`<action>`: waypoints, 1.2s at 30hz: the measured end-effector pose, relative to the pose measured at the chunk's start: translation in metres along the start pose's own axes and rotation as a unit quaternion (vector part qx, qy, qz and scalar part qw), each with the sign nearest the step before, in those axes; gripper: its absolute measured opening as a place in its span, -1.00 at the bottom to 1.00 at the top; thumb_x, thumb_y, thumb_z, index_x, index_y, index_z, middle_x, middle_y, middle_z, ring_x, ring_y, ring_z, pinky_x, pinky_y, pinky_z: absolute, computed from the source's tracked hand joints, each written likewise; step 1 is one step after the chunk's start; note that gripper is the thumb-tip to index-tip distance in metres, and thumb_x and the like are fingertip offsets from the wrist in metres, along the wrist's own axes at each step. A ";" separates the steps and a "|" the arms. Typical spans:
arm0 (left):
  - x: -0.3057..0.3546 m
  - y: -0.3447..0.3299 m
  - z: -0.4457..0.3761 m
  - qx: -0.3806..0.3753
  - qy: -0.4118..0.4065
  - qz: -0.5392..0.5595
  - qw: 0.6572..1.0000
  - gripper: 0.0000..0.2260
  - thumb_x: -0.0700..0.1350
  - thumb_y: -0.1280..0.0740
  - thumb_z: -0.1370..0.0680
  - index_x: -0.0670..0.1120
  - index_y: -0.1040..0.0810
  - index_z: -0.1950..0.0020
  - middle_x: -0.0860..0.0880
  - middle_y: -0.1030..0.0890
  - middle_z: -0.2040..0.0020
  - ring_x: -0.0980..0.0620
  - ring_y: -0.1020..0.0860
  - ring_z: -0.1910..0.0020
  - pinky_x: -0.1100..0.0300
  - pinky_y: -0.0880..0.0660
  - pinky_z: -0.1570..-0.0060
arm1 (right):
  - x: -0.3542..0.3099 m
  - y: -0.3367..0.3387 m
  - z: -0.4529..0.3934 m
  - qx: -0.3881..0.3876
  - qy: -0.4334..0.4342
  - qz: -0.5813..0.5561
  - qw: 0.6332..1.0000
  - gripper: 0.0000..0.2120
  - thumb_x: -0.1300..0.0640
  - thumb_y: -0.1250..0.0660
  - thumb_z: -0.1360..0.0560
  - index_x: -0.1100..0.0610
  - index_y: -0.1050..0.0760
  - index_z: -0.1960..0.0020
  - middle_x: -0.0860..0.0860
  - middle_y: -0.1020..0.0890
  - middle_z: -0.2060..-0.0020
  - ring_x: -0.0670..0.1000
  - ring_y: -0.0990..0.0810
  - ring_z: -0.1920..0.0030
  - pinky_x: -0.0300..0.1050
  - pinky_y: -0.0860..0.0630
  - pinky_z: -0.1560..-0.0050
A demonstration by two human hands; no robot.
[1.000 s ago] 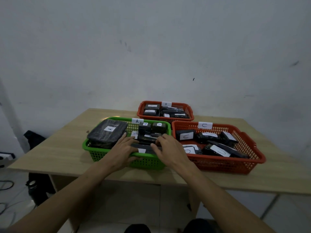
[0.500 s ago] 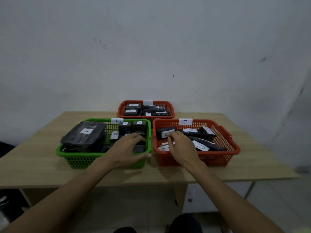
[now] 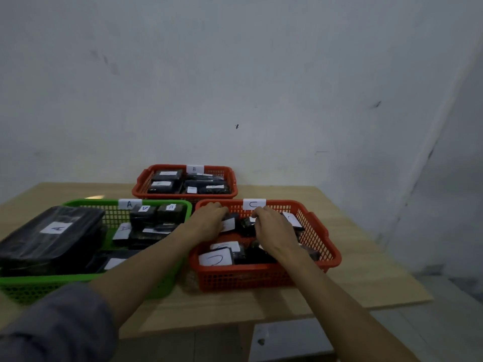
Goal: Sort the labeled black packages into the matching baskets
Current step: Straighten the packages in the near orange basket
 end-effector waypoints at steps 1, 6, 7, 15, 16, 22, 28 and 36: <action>-0.003 -0.008 -0.006 -0.021 0.002 -0.025 0.999 -0.75 -0.03 -0.32 -0.55 -0.03 -0.49 -0.22 -0.07 -0.54 -0.21 -0.04 -0.49 -0.15 0.05 -0.45 -0.17 | 0.003 -0.004 -0.006 -0.007 -0.001 0.014 1.000 -0.76 0.23 -0.23 -0.59 0.15 -0.51 -0.24 0.08 -0.59 -0.12 0.09 -0.56 -0.08 0.00 -0.55 -0.03; -0.011 -0.039 -0.032 -0.098 -0.003 -0.161 0.982 -0.66 -0.04 -0.33 -0.53 -0.07 -0.42 -0.27 -0.11 -0.58 -0.18 -0.12 -0.57 -0.11 0.04 -0.45 -0.03 | 0.033 -0.020 -0.037 -0.050 -0.031 0.075 0.995 -0.66 0.33 -0.26 -0.51 0.16 -0.49 -0.27 0.11 -0.57 -0.17 0.14 -0.50 -0.14 0.00 -0.48 0.01; -0.010 -0.042 -0.037 -0.103 -0.003 -0.164 0.981 -0.67 -0.08 -0.31 -0.54 -0.08 -0.40 -0.29 -0.12 -0.59 -0.18 -0.14 -0.58 -0.10 0.04 -0.44 0.02 | 0.042 -0.022 -0.043 -0.056 -0.046 0.072 0.995 -0.67 0.34 -0.24 -0.51 0.17 -0.51 -0.25 0.12 -0.58 -0.16 0.14 -0.50 -0.14 0.01 -0.49 0.02; -0.020 -0.049 -0.046 -0.309 0.038 -0.047 0.949 -0.47 -0.07 -0.41 -0.52 -0.08 -0.31 -0.43 -0.12 -0.46 -0.36 -0.14 -0.47 -0.28 0.02 -0.45 -0.23 | 0.071 -0.066 -0.063 -0.211 -0.014 0.050 0.976 -0.59 0.23 -0.33 -0.54 0.10 -0.49 -0.38 0.13 -0.56 -0.30 0.14 -0.53 -0.26 0.07 -0.51 -0.24; -0.021 -0.048 -0.046 -0.325 0.041 -0.049 0.943 -0.42 -0.04 -0.41 -0.52 -0.09 -0.25 -0.47 -0.12 -0.43 -0.39 -0.15 -0.45 -0.30 0.02 -0.43 -0.23 | 0.070 -0.069 -0.064 -0.214 -0.008 0.047 0.976 -0.59 0.18 -0.36 -0.53 0.09 -0.50 -0.37 0.13 -0.56 -0.30 0.14 -0.53 -0.25 0.07 -0.51 -0.24; -0.015 -0.048 -0.052 -0.251 0.000 -0.050 0.967 -0.68 -0.17 -0.26 -0.59 -0.09 -0.41 -0.35 -0.13 -0.48 -0.30 -0.11 -0.46 -0.22 0.01 -0.45 -0.20 | 0.071 -0.081 -0.063 -0.175 0.006 0.064 0.982 -0.57 0.05 -0.37 -0.54 0.08 -0.47 -0.39 0.10 -0.47 -0.29 0.13 -0.41 -0.28 0.07 -0.43 -0.24; -0.012 -0.049 -0.046 -0.210 -0.028 -0.013 0.977 -0.55 0.12 -0.39 -0.47 0.01 -0.39 -0.28 0.00 -0.46 -0.16 -0.04 -0.47 -0.13 0.05 -0.44 -0.06 | 0.074 -0.083 -0.062 -0.170 0.011 0.043 0.984 -0.57 0.05 -0.38 -0.54 0.07 -0.46 -0.39 0.07 -0.48 -0.30 0.12 -0.40 -0.29 0.05 -0.40 -0.27; -0.005 -0.055 -0.046 -0.152 -0.051 -0.115 0.980 -0.54 0.07 -0.37 -0.53 -0.05 -0.41 -0.38 -0.06 -0.44 -0.27 -0.09 -0.45 -0.21 -0.02 -0.46 -0.15 | 0.076 -0.085 -0.061 -0.197 0.004 0.070 0.978 -0.56 0.05 -0.33 -0.57 0.03 -0.42 -0.43 0.07 -0.42 -0.36 0.18 -0.27 -0.38 0.22 -0.23 -0.37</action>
Point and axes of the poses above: each hand's wrist, its own z-axis away from the middle knuckle, its own y-axis out of the back of the hand, x = y × z, the point moved 8 cm from there along -z, towards the middle knuckle
